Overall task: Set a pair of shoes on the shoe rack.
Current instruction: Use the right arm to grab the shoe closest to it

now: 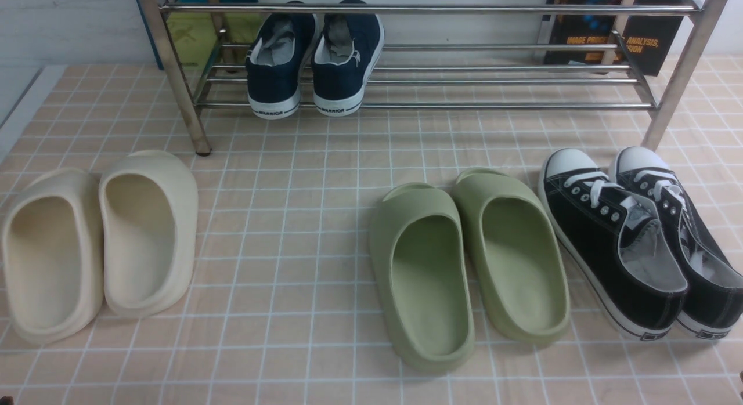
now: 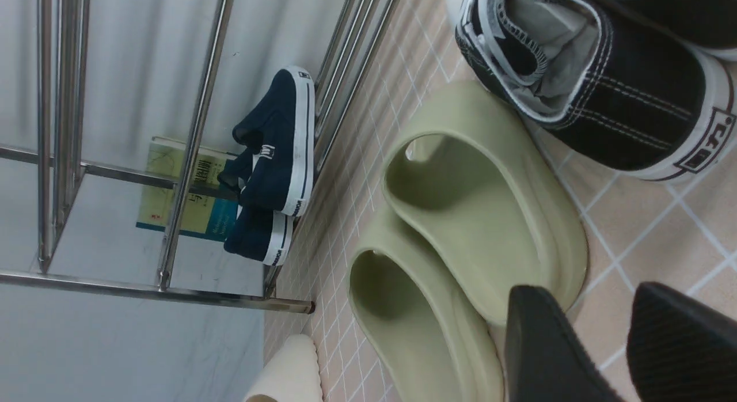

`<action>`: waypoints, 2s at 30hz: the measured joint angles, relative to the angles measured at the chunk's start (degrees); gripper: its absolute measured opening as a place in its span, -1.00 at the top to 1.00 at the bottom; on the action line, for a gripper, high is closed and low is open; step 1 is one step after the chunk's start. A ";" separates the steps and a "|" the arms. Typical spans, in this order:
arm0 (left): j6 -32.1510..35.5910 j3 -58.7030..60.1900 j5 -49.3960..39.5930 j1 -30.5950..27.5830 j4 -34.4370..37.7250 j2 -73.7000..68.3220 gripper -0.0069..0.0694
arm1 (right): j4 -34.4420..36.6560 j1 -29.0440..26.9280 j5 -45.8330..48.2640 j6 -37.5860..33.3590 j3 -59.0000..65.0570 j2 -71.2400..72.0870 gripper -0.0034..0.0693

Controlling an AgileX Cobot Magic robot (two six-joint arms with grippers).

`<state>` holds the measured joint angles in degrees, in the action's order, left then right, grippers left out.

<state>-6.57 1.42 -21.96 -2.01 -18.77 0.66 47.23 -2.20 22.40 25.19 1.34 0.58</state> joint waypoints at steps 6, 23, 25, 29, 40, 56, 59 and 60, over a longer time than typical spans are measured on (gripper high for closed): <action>0.00 0.00 0.00 0.00 0.00 0.00 0.19 | -2.21 0.00 -2.54 -3.16 0.00 0.00 0.25; 0.00 0.00 0.00 0.00 0.00 0.00 0.19 | -32.30 0.00 16.06 -33.91 -38.74 -28.39 0.95; 0.00 0.00 0.00 0.00 0.00 0.00 0.19 | -38.74 0.00 23.67 -33.71 -45.01 -35.63 0.95; 0.00 0.00 0.00 0.00 0.00 0.00 0.19 | -45.28 0.28 33.95 -33.66 -54.39 -48.13 0.95; 0.00 0.00 0.00 0.00 0.00 0.00 0.19 | -47.92 14.46 39.19 -34.41 -66.16 -75.12 0.70; 0.00 0.00 0.00 0.00 0.00 0.00 0.19 | -48.88 18.07 34.91 -32.41 -69.68 -99.96 -0.31; 0.00 0.00 0.00 0.00 0.00 0.00 0.19 | -48.88 18.07 34.79 -32.28 -69.68 -101.34 -0.18; 0.00 0.00 0.00 0.00 0.00 0.00 0.19 | -48.88 18.07 34.74 -32.21 -69.74 -102.00 -0.02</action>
<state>-6.57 1.42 -21.96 -2.01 -18.77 0.66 -1.64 15.87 57.14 -7.02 -68.40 -101.42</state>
